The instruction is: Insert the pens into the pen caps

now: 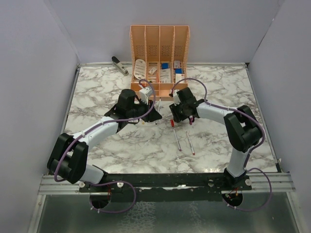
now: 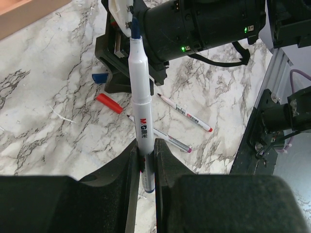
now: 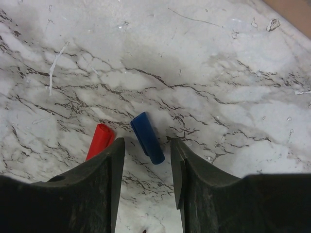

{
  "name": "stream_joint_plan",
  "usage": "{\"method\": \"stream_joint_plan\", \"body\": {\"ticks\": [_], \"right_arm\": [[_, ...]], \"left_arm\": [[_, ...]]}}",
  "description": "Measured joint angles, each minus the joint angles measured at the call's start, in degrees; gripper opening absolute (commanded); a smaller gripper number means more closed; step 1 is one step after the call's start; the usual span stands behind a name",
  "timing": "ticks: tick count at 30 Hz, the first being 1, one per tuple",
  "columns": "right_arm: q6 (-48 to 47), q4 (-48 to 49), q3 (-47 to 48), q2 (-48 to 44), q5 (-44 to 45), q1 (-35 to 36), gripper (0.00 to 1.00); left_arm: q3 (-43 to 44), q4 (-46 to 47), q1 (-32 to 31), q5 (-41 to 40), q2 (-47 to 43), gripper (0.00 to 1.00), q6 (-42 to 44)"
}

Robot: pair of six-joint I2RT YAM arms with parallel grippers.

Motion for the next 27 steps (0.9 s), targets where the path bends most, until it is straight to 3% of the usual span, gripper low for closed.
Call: {"method": "stream_joint_plan", "body": {"ticks": [21,27], "right_arm": [[-0.4,0.9,1.6,1.7,0.5,0.0,0.34],[0.3,1.1,1.3,1.7,0.9,0.0,0.25]], "left_arm": [[0.0,1.4,1.6,1.2,0.0,0.00,-0.6],[0.0,2.1,1.8,1.2,0.0,0.00,-0.7]]}}
